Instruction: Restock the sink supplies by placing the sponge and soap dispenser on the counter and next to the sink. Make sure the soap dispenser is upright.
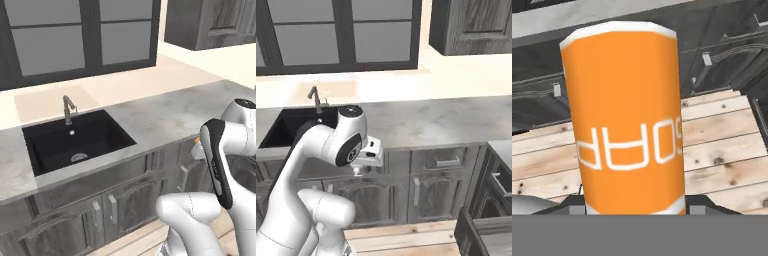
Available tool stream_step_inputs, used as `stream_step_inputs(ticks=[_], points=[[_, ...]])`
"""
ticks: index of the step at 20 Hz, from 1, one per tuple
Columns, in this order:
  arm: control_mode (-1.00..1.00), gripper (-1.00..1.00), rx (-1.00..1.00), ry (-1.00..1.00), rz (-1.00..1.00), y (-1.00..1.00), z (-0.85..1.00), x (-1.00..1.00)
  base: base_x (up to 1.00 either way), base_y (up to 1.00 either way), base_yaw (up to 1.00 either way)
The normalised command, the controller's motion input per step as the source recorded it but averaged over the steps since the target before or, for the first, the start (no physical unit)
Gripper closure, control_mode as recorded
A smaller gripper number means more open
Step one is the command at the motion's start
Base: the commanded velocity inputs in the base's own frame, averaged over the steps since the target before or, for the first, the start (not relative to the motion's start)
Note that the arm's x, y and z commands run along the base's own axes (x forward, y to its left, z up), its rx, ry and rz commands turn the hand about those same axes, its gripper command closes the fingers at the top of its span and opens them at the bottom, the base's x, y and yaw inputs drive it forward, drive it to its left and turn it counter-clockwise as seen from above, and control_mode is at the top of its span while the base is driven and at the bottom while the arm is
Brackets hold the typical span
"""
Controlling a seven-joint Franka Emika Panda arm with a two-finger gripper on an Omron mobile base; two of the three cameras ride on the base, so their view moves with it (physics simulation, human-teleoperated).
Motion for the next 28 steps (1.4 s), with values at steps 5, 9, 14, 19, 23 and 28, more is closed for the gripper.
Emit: stream_step_inputs(ticks=[5,9,14,19,23,28], points=[[1.00,1.00,0.00,0.00,0.00,0.00,0.00,0.00,0.64,-0.61,0.58],[1.00,1.00,0.00,0.00,0.00,0.00,0.00,0.00,0.36,-0.62,0.50],[1.00,1.00,0.00,0.00,0.00,0.00,0.00,0.00,0.52,-0.42,0.43],[1.00,1.00,0.00,0.00,0.00,0.00,0.00,0.00,0.38,-0.42,0.28],[-1.00,1.00,0.00,0.15,0.07,-0.12,0.00,0.54,0.12,-0.06,0.03],[-1.00,1.00,-0.12,0.14,0.18,-0.16,0.28,0.75,0.00,0.00,0.00]])
